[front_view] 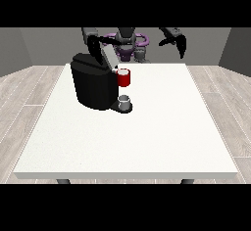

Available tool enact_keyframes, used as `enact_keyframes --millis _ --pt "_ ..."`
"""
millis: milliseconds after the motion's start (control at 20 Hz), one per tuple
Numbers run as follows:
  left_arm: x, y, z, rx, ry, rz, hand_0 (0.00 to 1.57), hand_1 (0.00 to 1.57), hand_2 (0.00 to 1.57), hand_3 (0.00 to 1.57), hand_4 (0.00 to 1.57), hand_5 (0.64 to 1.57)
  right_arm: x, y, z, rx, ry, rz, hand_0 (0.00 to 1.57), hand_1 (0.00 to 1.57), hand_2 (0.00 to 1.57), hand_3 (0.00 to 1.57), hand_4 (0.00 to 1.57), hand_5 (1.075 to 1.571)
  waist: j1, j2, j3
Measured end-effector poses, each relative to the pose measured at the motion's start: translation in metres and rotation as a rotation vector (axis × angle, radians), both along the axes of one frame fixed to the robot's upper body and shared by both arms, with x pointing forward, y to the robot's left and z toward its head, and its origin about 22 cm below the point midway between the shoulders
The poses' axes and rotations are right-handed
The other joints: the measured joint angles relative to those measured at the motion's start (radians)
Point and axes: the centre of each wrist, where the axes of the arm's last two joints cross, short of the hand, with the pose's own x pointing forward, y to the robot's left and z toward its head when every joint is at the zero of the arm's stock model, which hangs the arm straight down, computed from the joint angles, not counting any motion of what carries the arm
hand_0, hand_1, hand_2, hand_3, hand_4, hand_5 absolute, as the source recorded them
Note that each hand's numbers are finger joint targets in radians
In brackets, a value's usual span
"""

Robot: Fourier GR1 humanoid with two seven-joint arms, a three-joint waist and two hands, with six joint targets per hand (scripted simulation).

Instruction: Insert the coffee pod into the coffee machine and close the lid

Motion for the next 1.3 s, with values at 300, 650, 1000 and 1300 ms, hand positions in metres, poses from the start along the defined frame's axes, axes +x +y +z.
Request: enact_keyframes --millis 300,650,1000,1300 --pt "-0.002 0.000 0.005 0.001 -0.005 -0.011 0.00 0.00 0.00 0.00 0.41 1.571 0.009 0.000 0.013 -0.046 -0.039 0.012 0.00 0.00 0.00 0.00 0.12 1.571 0.019 0.021 0.0009" --pt "0.002 -0.007 0.008 0.004 -0.007 -0.028 0.00 0.00 0.00 0.00 0.33 1.571 0.017 0.011 0.032 -0.116 -0.032 -0.001 0.00 0.00 0.00 0.00 0.00 1.571 0.029 0.039 0.0074" --pt "0.005 -0.009 0.008 0.001 -0.026 -0.046 0.00 0.00 0.00 0.00 0.38 1.571 0.018 0.013 0.048 -0.205 -0.038 -0.040 0.00 0.00 0.00 0.00 0.09 1.571 0.049 0.059 0.0132" --pt "0.015 -0.016 0.020 0.007 -0.066 -0.092 0.00 0.00 0.00 0.00 0.40 1.571 0.023 0.008 0.080 -0.280 -0.039 -0.119 0.00 0.00 0.00 0.00 0.27 1.571 0.102 0.095 0.0221"
